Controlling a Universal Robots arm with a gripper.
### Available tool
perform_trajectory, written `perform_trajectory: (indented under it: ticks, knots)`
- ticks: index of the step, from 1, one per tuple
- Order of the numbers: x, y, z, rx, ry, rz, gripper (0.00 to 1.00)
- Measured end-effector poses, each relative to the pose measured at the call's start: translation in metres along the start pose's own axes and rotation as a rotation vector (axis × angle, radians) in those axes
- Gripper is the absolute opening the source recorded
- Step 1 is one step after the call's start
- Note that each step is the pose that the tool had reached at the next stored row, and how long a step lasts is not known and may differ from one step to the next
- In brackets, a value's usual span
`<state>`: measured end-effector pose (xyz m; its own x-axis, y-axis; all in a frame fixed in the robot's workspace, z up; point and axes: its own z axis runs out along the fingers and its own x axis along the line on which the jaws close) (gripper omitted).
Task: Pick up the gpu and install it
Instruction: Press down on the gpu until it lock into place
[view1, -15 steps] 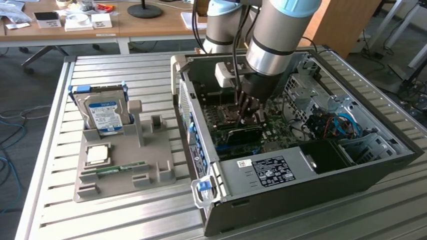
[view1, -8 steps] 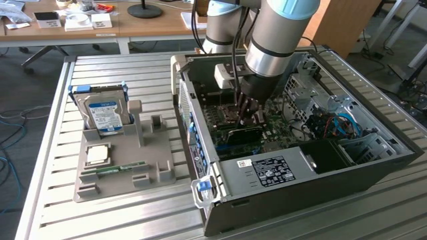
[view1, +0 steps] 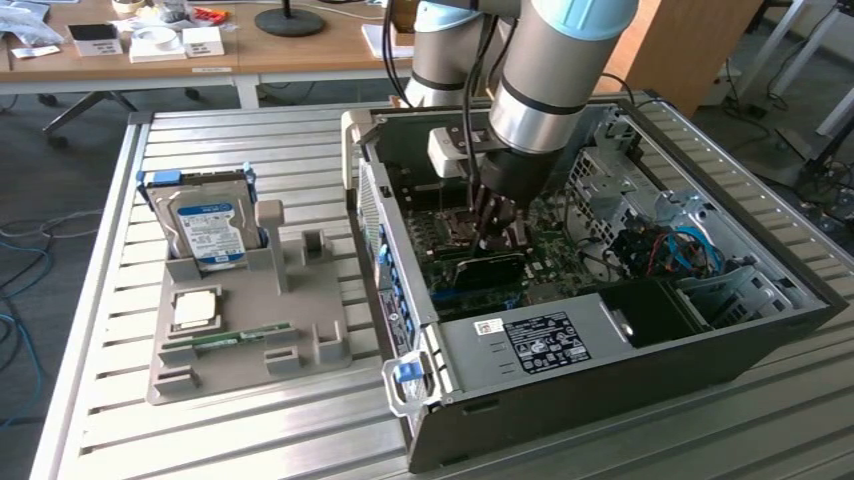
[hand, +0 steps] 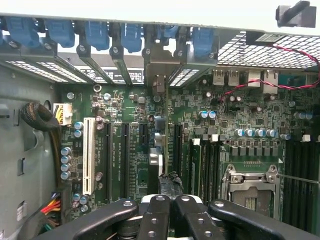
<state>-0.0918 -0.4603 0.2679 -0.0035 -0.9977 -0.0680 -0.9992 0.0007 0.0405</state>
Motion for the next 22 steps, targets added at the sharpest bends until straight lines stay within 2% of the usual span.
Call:
perform_trajectory:
  ticks: [22]
  knots:
    - [0.0003,-0.0001,0.0049,-0.0001,0.0002,0.000,0.11]
